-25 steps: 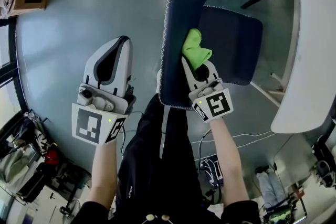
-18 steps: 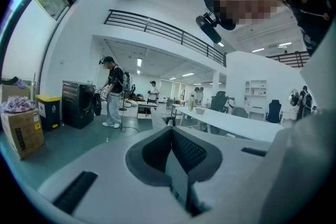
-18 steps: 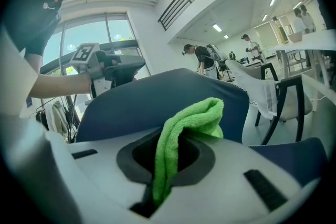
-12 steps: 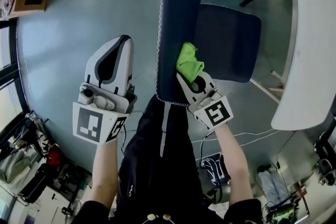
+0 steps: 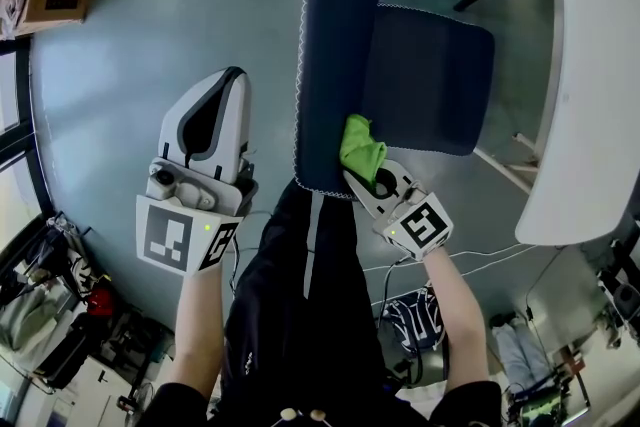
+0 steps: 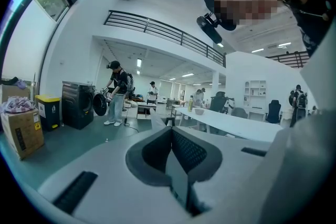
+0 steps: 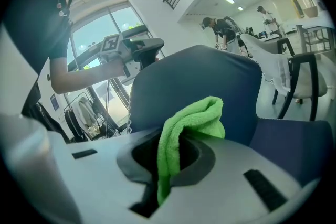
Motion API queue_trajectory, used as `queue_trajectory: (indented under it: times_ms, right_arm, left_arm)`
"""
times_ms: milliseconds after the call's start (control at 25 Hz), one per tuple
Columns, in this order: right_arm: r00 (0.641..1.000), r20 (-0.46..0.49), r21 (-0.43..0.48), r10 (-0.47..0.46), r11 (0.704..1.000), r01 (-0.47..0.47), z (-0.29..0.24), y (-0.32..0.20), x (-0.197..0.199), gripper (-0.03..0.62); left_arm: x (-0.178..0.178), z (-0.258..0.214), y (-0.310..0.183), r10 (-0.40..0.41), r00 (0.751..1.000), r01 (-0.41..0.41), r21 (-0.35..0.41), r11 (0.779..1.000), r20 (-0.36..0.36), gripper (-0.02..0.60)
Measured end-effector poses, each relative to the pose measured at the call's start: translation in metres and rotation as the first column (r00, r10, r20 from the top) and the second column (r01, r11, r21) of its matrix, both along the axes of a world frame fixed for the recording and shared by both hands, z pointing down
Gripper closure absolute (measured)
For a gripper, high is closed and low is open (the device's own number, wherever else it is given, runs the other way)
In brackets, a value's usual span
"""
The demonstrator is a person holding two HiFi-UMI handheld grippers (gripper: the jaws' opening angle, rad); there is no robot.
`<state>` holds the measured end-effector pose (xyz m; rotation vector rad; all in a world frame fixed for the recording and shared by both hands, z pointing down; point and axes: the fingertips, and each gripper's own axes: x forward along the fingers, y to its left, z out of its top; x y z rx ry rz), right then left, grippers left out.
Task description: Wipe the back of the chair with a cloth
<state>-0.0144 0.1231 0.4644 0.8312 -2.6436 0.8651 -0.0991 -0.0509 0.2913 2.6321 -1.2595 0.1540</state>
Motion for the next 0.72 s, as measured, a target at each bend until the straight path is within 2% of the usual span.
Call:
queue_trajectory:
  times_ms: [520,720]
  right_arm:
    - [1.000,-0.013,-0.134,0.006,0.991,-0.008,0.016,0.040,0.024,0.576]
    - [0.999,-0.002,-0.178,0.043,0.983,-0.043,0.022,0.051,0.034,0.576]
  left_arm:
    - [0.004,0.001,0.005,0.007,1.000,-0.008,-0.005,1.000,-0.009,0.576]
    - [0.006,0.004,0.005,0.011,1.000,-0.012,-0.010,1.000,-0.008,0.575]
